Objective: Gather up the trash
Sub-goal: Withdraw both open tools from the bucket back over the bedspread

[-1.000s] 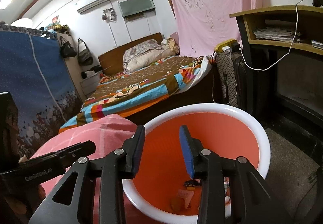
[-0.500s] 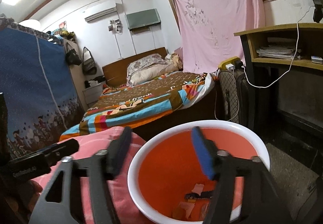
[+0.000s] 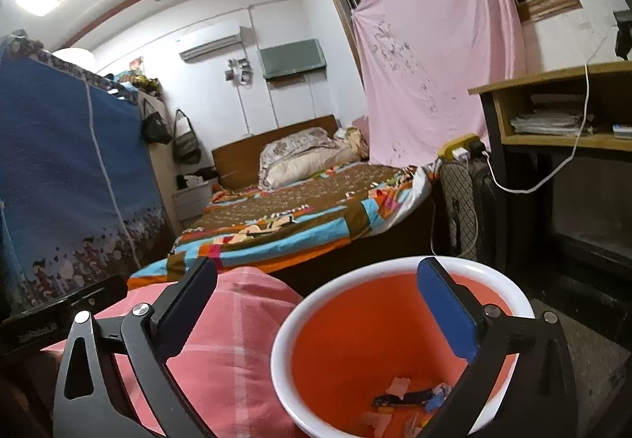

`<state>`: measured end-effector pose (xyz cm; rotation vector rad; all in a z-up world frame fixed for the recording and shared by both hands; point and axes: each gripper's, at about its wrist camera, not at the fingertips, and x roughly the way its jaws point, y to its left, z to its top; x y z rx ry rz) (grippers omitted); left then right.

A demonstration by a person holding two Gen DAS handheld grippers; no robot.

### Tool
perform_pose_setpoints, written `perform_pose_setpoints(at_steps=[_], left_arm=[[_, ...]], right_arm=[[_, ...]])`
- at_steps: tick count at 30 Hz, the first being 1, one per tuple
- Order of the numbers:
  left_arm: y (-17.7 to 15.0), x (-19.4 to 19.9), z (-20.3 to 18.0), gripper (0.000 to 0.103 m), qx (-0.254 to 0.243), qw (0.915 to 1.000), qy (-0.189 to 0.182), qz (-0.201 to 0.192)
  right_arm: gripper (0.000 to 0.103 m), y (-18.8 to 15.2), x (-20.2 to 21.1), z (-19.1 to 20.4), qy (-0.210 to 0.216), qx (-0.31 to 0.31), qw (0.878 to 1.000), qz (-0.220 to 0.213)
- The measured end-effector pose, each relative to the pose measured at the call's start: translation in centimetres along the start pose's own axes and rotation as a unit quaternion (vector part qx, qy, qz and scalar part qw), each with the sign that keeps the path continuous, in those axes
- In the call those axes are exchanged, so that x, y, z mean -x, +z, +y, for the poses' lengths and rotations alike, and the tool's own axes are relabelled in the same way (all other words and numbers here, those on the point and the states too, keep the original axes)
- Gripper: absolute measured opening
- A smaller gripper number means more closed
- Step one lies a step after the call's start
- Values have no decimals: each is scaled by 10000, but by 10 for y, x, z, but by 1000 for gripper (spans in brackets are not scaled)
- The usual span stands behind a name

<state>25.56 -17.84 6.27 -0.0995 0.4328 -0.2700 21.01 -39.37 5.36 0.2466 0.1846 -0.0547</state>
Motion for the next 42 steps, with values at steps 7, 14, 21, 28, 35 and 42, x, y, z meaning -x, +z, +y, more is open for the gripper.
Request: perform_pose_setpoints(at_steps=[7,14,21,28,35,42], left_arm=[[-2,17,13,89,31,9996,220,-176],[-5,39,27,89,80,9984,432,-359],[-8,58,38,89,103,9965,659,-501],[-13,77,48,89,152,9941,876,-616],[-20,92,61,89,241,9917,1063,-688],[-28,111,68,89,280,9882,1276,-802]], right_arm=[[103,0,5,19,181,243,9994,-181],[103,-2,10,34,303,403,9983,-293],[103,-2,22,47,406,541,9966,-470],[103,-2,30,57,487,643,9952,-547],[103,-5,45,75,662,839,9917,-716],[103,-10,62,90,786,1094,9875,-816]])
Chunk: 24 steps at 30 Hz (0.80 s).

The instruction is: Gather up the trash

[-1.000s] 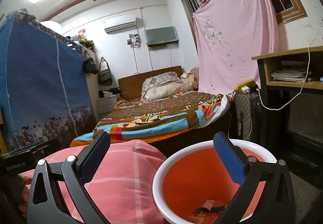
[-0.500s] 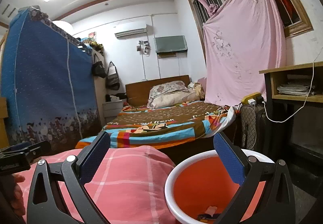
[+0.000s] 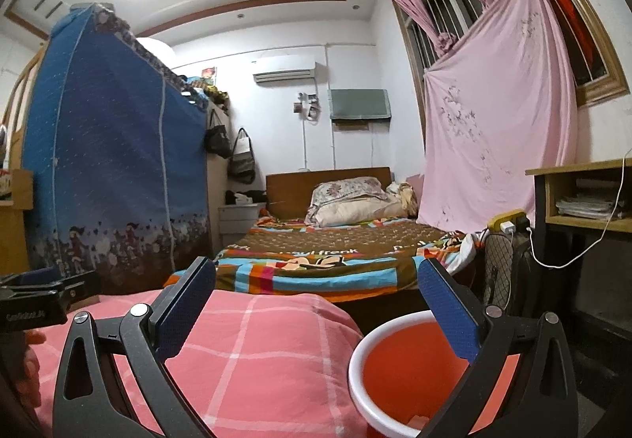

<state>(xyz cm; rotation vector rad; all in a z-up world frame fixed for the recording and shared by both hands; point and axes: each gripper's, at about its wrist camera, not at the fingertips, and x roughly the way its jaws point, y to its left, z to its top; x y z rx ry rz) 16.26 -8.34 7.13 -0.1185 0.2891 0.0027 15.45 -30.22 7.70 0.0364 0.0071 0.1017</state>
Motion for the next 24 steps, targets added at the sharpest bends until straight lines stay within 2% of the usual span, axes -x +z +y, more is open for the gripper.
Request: perform_pose_setpoints(at_steps=[12,24], left_arm=[[-11,41,18,89,-98,9997,106,-185],[-19,78,42,89,-113,9990,256,-336]], right_arm=[[103,9,31,24,195,275,9994,66],[103,6,66,47,233,265,9992,207]])
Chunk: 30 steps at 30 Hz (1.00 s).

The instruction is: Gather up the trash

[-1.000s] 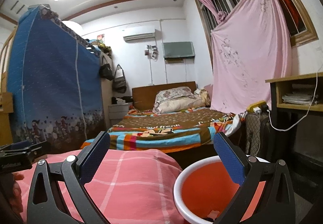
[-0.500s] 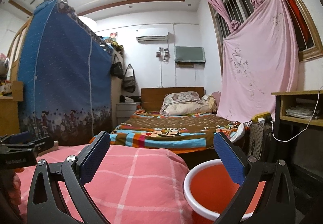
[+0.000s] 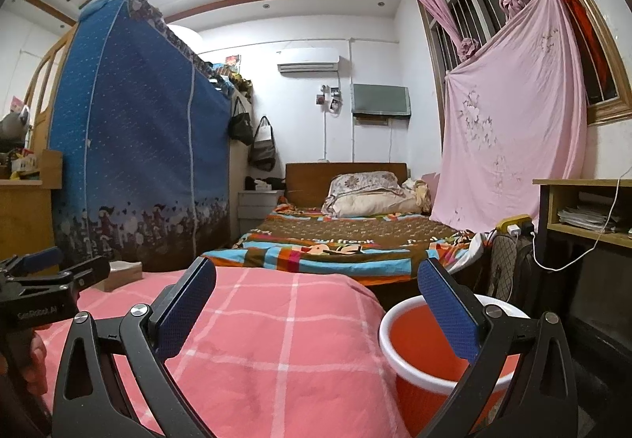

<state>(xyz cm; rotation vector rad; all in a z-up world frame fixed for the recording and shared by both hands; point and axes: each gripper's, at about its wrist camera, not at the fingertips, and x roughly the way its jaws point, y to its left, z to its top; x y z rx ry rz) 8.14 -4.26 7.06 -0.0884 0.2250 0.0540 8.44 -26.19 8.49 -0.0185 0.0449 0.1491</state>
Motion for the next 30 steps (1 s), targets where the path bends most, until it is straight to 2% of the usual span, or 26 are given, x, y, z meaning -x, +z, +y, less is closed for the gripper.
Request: perform_pose_setpoints(at_steps=[16,30], left_arm=[[-15,31,28,89,90,9999,60,30],[-39,54,41,89,-36,9999,44,122]], right_arm=[[103,-14,36,20,-151,15,9999,55],[103,-37,59,37,-265,53,9995,146]])
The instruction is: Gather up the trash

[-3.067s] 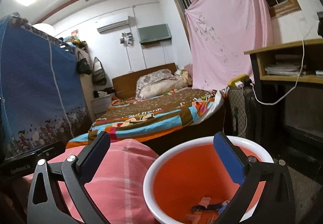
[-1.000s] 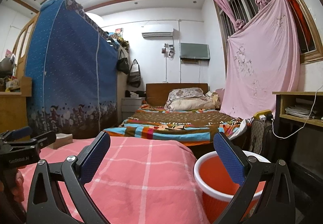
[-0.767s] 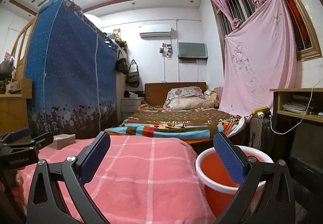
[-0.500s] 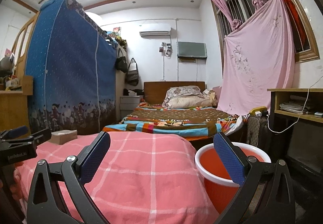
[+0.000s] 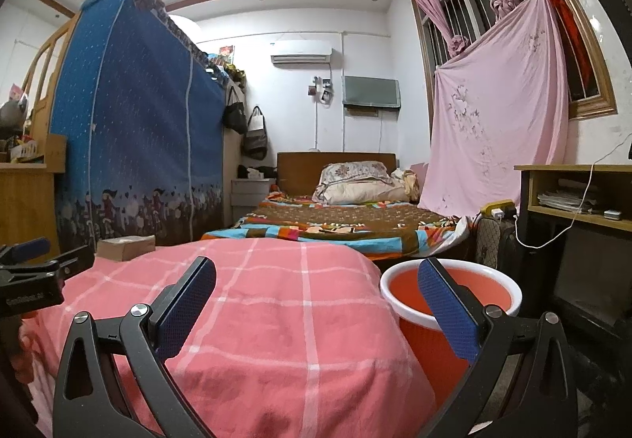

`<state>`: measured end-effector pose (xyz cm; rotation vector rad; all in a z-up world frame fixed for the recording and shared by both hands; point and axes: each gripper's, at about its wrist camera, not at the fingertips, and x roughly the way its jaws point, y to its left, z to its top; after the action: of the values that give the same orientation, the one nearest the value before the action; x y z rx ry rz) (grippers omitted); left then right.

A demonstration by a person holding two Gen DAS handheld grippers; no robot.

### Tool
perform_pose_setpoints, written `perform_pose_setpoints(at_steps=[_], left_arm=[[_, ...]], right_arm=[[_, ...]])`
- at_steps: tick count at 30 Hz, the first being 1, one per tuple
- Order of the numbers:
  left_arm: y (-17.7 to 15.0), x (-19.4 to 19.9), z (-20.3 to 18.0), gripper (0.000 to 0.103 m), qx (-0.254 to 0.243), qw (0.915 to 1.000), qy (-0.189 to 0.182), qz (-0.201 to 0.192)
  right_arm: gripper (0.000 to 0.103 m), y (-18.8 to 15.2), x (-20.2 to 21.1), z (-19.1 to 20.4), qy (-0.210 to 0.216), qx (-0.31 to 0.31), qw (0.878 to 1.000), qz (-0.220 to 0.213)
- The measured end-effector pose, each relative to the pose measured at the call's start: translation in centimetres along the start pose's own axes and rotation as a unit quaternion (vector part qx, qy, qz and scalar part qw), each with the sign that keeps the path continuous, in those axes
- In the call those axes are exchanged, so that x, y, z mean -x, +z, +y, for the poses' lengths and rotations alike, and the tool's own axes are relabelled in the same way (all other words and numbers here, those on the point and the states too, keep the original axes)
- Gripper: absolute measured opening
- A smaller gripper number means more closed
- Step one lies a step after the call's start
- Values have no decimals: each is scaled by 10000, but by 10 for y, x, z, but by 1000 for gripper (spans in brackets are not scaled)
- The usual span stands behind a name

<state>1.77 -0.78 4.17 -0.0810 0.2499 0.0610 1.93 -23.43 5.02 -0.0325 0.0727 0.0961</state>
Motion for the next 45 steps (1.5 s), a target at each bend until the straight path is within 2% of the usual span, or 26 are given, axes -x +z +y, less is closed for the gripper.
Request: perform_pose_setpoints(at_steps=[8,15,29,45], left_arm=[[-10,20,4,89,-87,9991,285,-298],[-24,17,4,89,4,9998,193,-84],[-29,14,10,89,33,9994,331,-47],[-29,15,10,89,9,9995,322,-70]], right_arm=[[103,-12,12,4,-18,104,9999,-77],[103,-16,16,7,1,158,9998,-143],[103,-23,11,5,-14,121,9999,-5],[103,-23,10,3,-28,86,10000,5]])
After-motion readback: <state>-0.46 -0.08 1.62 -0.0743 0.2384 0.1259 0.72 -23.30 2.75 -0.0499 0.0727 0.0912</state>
